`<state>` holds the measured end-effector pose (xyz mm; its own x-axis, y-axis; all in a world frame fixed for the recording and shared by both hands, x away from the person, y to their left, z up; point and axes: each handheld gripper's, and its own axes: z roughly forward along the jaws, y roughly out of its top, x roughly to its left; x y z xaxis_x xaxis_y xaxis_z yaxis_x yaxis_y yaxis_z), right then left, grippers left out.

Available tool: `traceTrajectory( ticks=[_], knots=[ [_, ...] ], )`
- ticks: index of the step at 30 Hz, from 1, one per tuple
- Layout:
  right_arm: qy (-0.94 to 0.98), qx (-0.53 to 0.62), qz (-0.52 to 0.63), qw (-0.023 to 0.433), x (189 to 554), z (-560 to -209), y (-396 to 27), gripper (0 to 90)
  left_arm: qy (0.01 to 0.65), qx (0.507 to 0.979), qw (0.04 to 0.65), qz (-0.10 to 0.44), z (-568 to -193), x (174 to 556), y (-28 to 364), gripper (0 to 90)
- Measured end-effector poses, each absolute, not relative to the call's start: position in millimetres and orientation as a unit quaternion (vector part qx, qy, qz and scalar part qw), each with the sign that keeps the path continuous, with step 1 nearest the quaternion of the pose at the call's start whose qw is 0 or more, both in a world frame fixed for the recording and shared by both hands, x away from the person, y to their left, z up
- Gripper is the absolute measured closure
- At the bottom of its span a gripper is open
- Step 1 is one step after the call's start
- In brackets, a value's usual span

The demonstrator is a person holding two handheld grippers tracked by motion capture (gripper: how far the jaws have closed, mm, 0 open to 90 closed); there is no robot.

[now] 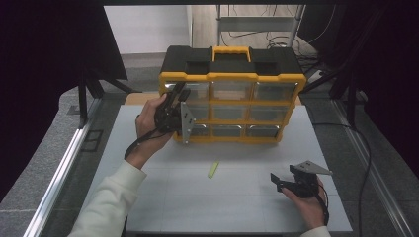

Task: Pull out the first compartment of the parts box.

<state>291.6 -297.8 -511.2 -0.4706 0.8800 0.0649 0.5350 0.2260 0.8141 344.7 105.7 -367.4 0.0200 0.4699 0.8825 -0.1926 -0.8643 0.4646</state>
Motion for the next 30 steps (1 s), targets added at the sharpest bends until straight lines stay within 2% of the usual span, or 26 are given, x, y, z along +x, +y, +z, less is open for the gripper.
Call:
traceTrajectory(
  ticks=[30],
  knots=[
    [0.753,0.471,0.407,0.214,292,-511,-297,16.6,0.097,0.678,0.246,0.686,-366,330,109,68.6]
  ],
)
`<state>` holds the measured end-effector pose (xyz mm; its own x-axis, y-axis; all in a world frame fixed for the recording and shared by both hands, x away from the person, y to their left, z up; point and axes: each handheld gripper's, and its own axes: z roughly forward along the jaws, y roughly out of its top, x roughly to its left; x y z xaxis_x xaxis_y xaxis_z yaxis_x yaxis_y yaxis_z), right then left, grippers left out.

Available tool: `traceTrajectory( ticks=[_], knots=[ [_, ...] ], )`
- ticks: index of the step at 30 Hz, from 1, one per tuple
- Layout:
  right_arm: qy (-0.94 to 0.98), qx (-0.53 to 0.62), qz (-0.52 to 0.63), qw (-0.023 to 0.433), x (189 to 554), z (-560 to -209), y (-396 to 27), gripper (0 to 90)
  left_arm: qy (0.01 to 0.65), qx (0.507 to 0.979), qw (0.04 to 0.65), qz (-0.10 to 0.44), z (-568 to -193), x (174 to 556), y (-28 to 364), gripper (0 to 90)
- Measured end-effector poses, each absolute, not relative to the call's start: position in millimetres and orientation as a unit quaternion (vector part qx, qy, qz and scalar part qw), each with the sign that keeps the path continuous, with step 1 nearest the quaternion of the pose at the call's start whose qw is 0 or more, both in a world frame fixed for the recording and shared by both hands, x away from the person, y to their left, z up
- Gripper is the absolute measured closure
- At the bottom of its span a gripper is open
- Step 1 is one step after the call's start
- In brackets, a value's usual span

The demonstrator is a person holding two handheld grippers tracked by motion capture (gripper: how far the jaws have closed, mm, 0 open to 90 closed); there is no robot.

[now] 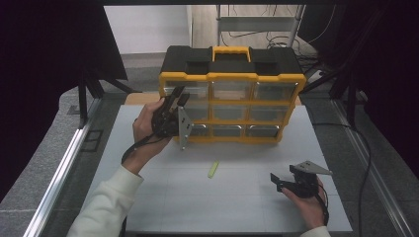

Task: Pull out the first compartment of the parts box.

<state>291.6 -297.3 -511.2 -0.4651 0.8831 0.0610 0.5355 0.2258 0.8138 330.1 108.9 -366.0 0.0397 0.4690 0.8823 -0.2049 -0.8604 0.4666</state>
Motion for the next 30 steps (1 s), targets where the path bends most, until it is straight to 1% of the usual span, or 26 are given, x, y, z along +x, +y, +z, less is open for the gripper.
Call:
traceTrajectory(
  ticks=[10,28,30],
  knots=[
    [0.753,0.471,0.409,0.213,292,-511,-298,16.6,0.097,0.677,0.254,0.684,-366,327,109,68.5],
    [0.752,0.471,0.409,0.212,291,-510,-298,16.5,0.095,0.68,0.245,0.684,-365,320,110,68.6],
    [0.752,0.472,0.409,0.212,291,-510,-298,16.6,0.095,0.678,0.251,0.684,-366,319,110,68.5]
  ],
)
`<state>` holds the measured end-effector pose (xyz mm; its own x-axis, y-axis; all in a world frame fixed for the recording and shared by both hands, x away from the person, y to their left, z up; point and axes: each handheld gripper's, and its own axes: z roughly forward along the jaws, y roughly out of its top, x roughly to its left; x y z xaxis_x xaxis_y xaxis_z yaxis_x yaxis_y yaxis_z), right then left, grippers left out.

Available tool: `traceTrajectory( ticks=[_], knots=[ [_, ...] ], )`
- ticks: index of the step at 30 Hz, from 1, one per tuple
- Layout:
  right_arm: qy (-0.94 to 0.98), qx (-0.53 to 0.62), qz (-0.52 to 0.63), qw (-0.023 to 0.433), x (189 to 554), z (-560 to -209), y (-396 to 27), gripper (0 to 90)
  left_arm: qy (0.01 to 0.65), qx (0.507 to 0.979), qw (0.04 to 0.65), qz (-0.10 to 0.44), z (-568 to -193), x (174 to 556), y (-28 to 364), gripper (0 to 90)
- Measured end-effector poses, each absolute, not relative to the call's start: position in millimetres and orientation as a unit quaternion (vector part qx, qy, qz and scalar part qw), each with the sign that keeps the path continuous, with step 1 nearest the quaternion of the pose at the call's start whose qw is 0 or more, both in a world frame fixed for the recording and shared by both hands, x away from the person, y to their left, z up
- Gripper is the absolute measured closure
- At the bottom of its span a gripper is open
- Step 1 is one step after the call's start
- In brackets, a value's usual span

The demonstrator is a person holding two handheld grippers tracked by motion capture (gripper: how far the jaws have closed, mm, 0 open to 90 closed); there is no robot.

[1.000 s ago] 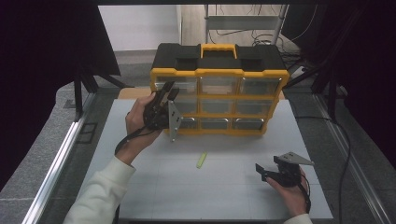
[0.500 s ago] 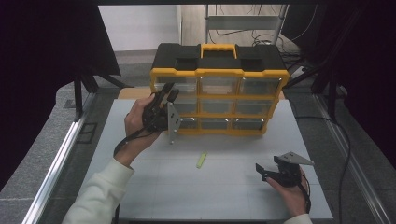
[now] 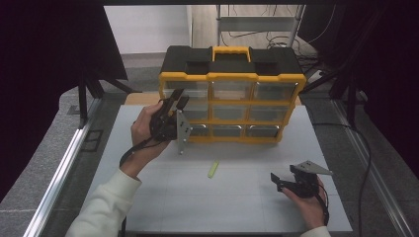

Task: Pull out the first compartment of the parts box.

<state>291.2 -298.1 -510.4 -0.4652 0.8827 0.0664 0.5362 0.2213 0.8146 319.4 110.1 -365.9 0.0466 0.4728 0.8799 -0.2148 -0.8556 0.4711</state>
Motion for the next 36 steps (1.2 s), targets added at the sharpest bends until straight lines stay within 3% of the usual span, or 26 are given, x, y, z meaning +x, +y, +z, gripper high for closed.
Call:
traceTrajectory(
  ticks=[36],
  knots=[
    [0.752,0.471,0.409,0.215,291,-510,-298,16.5,0.089,0.678,0.257,0.683,-366,306,111,68.6]
  ],
)
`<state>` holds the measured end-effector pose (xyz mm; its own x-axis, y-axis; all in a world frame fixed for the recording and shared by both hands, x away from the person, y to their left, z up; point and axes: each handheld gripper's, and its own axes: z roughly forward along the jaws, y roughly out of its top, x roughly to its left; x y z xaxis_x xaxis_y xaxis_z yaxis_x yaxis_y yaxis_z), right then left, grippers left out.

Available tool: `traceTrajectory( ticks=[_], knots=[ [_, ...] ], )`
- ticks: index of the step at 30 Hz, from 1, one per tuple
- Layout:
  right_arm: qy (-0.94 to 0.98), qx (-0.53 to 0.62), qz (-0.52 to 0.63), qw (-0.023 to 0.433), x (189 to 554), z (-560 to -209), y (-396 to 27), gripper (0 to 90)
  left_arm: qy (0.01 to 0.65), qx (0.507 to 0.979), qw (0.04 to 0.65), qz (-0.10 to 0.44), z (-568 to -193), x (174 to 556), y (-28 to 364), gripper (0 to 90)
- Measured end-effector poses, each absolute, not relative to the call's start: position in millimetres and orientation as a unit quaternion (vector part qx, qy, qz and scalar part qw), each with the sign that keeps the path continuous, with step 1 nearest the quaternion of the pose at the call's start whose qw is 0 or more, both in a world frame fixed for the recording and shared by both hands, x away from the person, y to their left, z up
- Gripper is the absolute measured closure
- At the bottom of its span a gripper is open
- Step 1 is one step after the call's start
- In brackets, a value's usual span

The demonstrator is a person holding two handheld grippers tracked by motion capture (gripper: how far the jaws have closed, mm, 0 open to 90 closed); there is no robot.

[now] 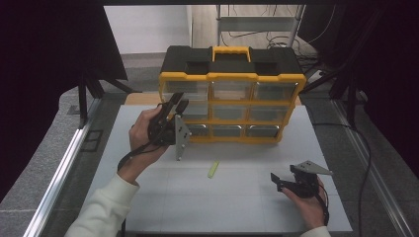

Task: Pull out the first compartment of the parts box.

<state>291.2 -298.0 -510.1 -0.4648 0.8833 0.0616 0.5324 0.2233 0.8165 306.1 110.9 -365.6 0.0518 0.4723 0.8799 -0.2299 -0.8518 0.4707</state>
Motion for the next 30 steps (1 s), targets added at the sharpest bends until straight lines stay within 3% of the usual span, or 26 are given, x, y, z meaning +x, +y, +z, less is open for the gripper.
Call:
traceTrajectory(
  ticks=[30],
  knots=[
    [0.751,0.472,0.407,0.217,291.3,-510.1,-297.5,16.5,0.084,0.681,0.253,0.682,-367.5,301.3,110.7,68.7]
  ],
)
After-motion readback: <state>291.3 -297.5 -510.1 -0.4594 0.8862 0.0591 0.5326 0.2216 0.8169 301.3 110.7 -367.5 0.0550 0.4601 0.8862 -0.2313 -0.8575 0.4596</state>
